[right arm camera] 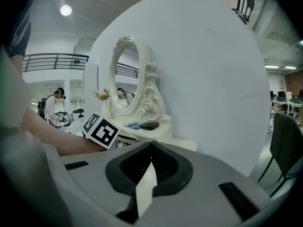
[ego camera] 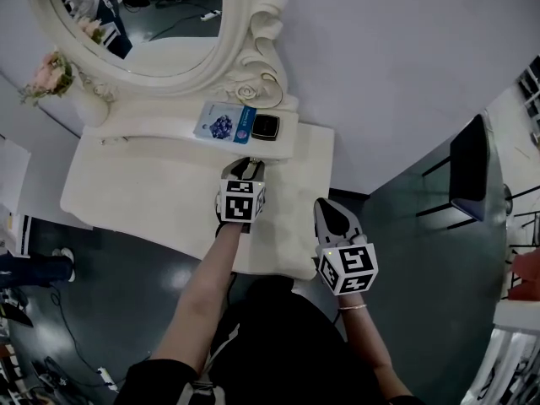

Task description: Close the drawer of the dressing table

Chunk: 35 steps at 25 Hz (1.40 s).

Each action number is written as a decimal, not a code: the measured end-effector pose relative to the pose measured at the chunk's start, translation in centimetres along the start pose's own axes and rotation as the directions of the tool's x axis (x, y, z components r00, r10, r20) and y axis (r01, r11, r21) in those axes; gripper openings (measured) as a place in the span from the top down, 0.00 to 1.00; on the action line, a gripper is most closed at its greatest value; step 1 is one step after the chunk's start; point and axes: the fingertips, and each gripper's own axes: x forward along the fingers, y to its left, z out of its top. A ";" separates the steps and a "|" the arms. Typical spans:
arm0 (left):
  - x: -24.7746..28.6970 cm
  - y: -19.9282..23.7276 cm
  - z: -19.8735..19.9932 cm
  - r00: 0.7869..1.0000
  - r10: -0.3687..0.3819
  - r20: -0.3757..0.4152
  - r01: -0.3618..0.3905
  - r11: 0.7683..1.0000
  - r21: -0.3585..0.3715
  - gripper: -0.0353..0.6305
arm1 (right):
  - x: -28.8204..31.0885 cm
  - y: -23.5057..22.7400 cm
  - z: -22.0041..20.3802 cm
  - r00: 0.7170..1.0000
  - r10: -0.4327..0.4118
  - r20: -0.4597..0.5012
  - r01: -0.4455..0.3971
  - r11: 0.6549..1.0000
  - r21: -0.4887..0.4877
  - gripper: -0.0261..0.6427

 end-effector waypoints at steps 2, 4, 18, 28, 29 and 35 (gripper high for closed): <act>-0.8 -0.3 0.0 1.000 0.000 0.005 0.000 1.000 0.001 0.75 | -0.2 0.3 0.2 1.000 0.002 0.007 -0.002 1.000 -0.002 0.95; -1.7 -0.6 0.1 1.000 -0.006 0.018 0.006 1.000 0.007 0.76 | -0.4 0.6 0.4 1.000 0.003 0.016 -0.003 1.000 -0.003 0.95; -9.9 -2.2 1.9 0.990 -0.043 0.135 0.033 0.997 0.070 0.85 | -2.4 2.0 0.3 0.999 -0.015 0.045 0.015 1.000 0.009 0.95; -14.9 -1.7 2.4 0.976 -0.038 0.213 0.031 0.999 0.038 0.93 | -3.3 4.0 0.3 0.998 0.003 0.058 -0.003 1.000 -0.002 0.95; -15.3 -1.7 2.5 0.975 -0.040 0.220 0.033 0.999 0.036 0.93 | -3.4 4.1 0.4 0.998 0.003 0.060 -0.003 1.000 -0.003 0.95; -17.6 -1.6 2.0 0.968 -0.059 0.244 0.057 0.998 0.015 0.94 | -4.2 5.0 0.4 0.998 -0.003 0.067 0.003 1.000 -0.007 0.95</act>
